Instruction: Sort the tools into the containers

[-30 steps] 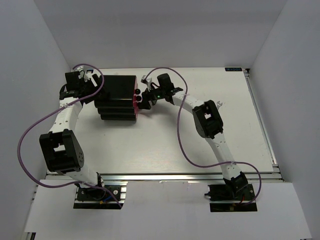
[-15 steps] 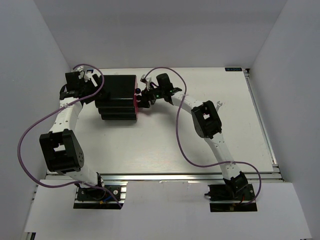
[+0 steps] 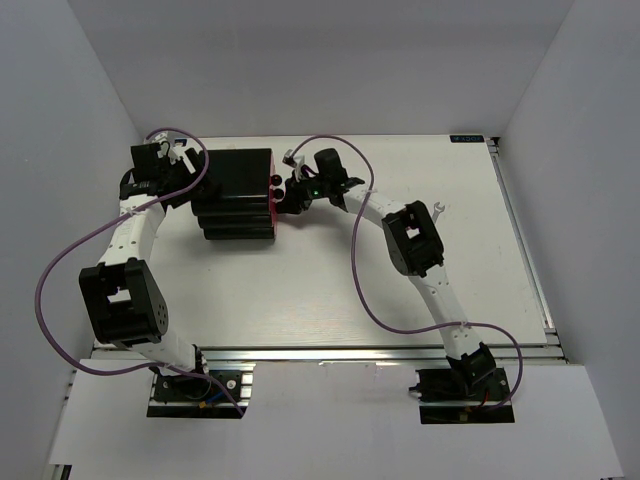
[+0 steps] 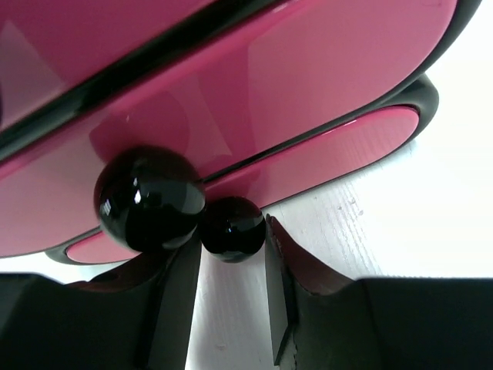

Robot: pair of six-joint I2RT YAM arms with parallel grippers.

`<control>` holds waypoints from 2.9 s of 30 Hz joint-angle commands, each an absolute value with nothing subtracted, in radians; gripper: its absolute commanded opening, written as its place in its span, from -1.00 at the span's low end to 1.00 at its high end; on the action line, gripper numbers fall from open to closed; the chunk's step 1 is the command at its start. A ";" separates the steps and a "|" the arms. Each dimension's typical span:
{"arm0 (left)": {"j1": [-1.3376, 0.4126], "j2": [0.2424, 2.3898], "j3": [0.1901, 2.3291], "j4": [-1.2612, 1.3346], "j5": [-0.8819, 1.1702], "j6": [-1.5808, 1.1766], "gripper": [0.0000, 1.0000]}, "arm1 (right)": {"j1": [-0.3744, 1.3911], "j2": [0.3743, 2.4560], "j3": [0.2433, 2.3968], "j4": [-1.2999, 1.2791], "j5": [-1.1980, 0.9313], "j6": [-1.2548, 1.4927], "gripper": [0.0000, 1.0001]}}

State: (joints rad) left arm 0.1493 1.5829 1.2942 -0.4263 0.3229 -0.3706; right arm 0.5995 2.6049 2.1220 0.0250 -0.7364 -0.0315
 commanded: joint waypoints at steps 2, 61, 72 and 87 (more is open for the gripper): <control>0.126 1.575 1.272 -0.477 0.374 -0.383 0.78 | 0.594 2.514 2.025 0.150 -0.749 -0.020 -0.40; 0.124 1.049 1.092 -0.342 0.359 -0.499 0.42 | 0.213 1.637 1.229 -0.523 0.161 0.187 0.02; 0.113 1.006 1.094 -0.396 0.335 -0.483 0.47 | 0.147 1.864 1.359 -0.477 0.253 0.209 0.12; 0.114 0.969 1.075 -0.414 0.281 -0.525 0.47 | 0.123 2.005 1.416 -0.453 0.222 0.265 -0.03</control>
